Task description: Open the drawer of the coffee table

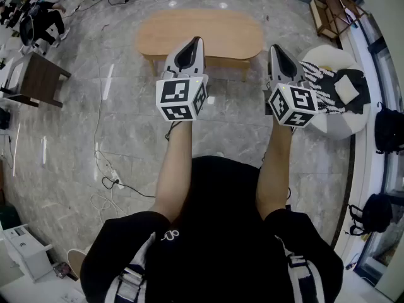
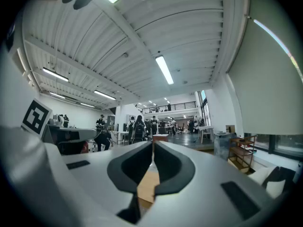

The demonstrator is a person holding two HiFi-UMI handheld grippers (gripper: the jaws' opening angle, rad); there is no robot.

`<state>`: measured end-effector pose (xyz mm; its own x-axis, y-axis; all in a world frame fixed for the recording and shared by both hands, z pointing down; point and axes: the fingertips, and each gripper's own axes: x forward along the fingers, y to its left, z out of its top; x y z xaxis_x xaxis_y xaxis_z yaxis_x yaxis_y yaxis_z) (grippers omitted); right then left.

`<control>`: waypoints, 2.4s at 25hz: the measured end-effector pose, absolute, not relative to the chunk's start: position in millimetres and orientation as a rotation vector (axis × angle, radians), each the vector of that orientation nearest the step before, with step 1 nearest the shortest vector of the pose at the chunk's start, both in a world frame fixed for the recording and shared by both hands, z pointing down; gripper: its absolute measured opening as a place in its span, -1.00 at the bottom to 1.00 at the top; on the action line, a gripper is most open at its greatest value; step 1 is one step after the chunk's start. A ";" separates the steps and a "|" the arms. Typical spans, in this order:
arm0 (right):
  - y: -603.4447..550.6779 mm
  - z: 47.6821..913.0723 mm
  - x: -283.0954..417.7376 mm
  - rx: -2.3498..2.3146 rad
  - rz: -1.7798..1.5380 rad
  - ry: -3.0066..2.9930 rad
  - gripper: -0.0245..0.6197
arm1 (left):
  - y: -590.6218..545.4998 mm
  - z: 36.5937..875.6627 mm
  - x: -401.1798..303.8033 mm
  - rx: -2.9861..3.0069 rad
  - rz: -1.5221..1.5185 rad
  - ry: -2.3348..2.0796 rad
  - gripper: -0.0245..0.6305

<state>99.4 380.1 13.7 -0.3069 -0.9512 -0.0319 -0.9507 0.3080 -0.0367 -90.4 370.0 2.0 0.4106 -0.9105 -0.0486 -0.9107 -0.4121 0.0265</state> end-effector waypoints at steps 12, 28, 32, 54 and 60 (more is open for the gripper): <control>376.1 7.0 128.8 -1.841 -0.027 2.382 -0.88 | 364.5 5.6 -91.4 -2.623 0.107 1.739 -0.89; 358.1 2.3 114.2 -1.729 -0.038 2.419 -0.88 | 362.1 -1.0 -124.3 -2.521 0.125 1.856 -0.89; 350.9 1.5 115.5 -1.723 -0.032 2.417 -0.88 | 354.8 -0.9 -130.3 -2.508 0.140 1.875 -0.89; 205.0 38.6 114.1 -1.708 -0.038 2.416 -0.88 | 204.7 36.4 -140.9 -2.497 0.140 1.899 -0.89; 125.0 47.6 129.9 -1.770 -0.082 2.364 -0.88 | 112.5 41.7 -122.1 -2.565 0.103 1.824 -0.89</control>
<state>129.9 125.0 47.6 -0.2707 -0.9557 -0.1158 -0.9453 0.2866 -0.1558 -122.1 112.5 41.7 0.3267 -0.9439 -0.0488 -0.9434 -0.3288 0.0439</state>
